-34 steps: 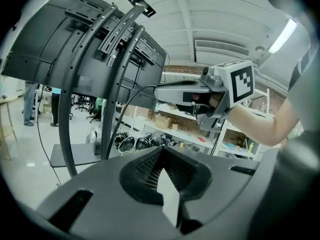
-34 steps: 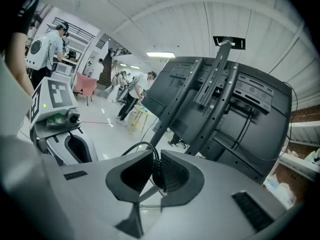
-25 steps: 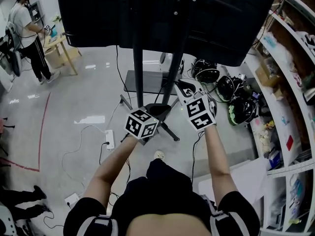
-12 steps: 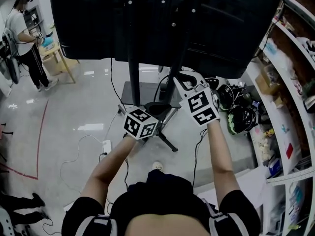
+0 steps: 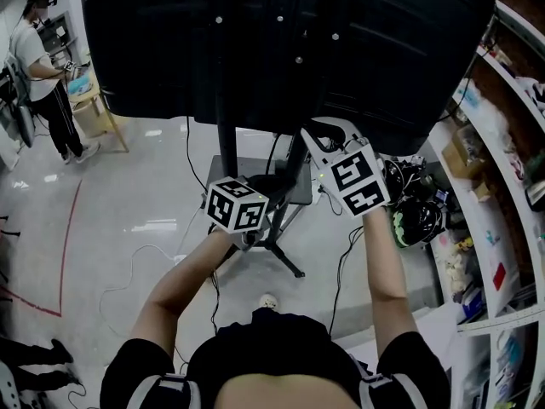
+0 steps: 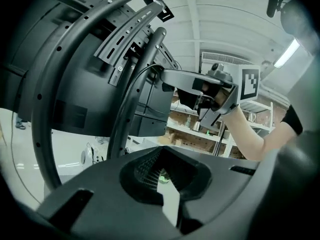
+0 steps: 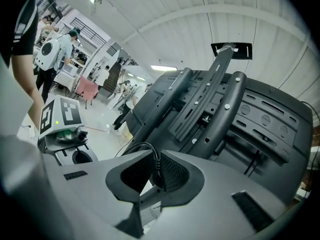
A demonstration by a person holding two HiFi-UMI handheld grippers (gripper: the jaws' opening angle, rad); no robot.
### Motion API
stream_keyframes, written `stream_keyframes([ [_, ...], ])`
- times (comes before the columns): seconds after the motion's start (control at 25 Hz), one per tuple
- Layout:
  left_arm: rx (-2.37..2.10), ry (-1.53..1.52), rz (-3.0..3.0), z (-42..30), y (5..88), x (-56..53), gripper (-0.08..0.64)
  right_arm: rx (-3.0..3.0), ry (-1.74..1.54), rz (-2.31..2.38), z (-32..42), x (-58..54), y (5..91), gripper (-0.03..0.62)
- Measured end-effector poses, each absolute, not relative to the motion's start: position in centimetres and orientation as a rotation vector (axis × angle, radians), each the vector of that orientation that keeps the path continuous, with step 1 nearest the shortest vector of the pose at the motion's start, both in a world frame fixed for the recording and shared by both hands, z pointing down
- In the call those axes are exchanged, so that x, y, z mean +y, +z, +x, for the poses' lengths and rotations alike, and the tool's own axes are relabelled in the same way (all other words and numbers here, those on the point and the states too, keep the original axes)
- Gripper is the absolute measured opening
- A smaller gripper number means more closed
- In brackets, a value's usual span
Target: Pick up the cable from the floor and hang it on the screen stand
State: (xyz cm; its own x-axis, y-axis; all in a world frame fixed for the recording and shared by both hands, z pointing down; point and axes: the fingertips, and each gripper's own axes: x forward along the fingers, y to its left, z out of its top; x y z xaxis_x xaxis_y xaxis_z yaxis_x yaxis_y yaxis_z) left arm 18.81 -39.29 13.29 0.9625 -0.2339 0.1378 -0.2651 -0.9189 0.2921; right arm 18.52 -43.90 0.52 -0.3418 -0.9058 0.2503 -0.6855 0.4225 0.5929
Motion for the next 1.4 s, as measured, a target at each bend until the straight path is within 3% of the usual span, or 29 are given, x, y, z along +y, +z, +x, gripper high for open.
stream_keyframes([
  [1.4, -0.323, -0.060, 3.032, 20.9, -7.8, -46.6, 0.008, -2.131, -0.801, 1.374, 20.9, -48.2, -22.0, 0.061],
])
